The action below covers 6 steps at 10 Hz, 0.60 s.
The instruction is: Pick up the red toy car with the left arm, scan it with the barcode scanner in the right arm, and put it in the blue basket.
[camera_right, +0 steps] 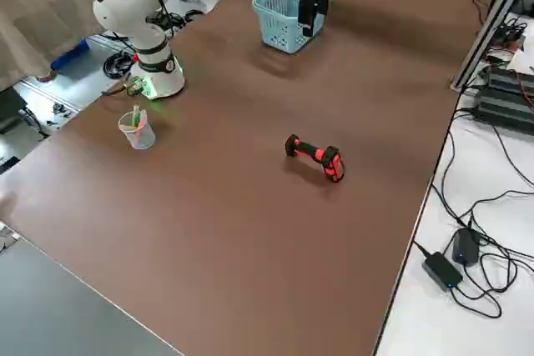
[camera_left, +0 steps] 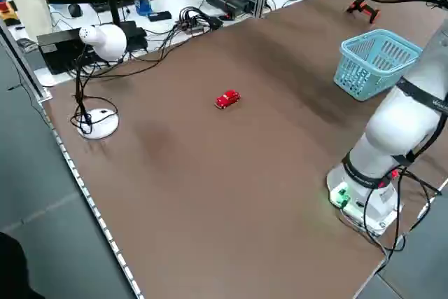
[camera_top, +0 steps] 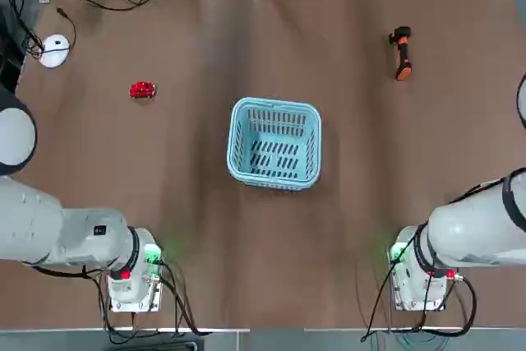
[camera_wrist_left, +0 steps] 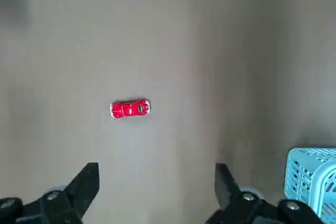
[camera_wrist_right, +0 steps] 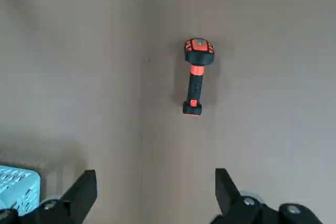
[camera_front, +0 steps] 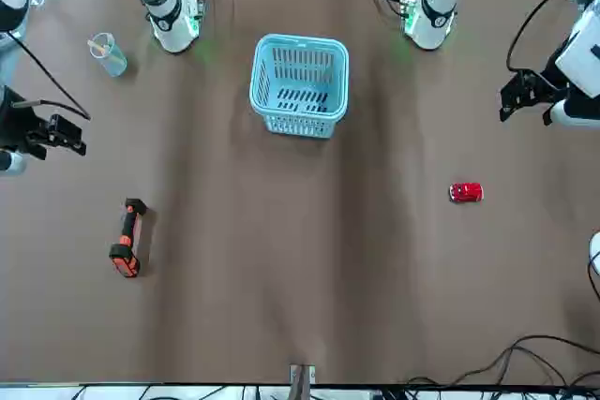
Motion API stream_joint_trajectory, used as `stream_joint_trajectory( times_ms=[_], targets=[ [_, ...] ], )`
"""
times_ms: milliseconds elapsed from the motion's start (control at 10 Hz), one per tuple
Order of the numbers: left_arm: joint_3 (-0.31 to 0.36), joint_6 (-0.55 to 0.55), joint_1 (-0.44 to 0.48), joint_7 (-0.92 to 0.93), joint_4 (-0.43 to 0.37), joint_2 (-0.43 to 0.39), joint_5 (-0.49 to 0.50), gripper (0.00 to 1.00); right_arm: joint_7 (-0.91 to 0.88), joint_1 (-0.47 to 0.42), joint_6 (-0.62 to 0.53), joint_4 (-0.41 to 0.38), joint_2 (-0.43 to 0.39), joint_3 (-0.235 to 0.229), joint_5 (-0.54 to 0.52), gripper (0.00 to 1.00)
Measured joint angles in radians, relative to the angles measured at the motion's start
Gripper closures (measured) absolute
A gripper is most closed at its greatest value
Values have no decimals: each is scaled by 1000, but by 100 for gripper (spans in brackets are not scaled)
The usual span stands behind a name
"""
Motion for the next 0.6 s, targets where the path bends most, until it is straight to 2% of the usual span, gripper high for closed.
stream_joint_trajectory(
  times_ms=[100,300,400,600],
  targets=[
    [0,0,0,0,0,0,0,3,0,14,0,0,0,-21,0,0],
    [0,0,0,0,0,0,0,3,0,93,0,-1,0,-118,0,0],
    [0,0,0,0,0,0,0,3,0,111,0,-1,0,-137,0,0],
    [0,0,0,0,0,0,0,3,0,121,0,-1,0,-142,0,0]
  ],
)
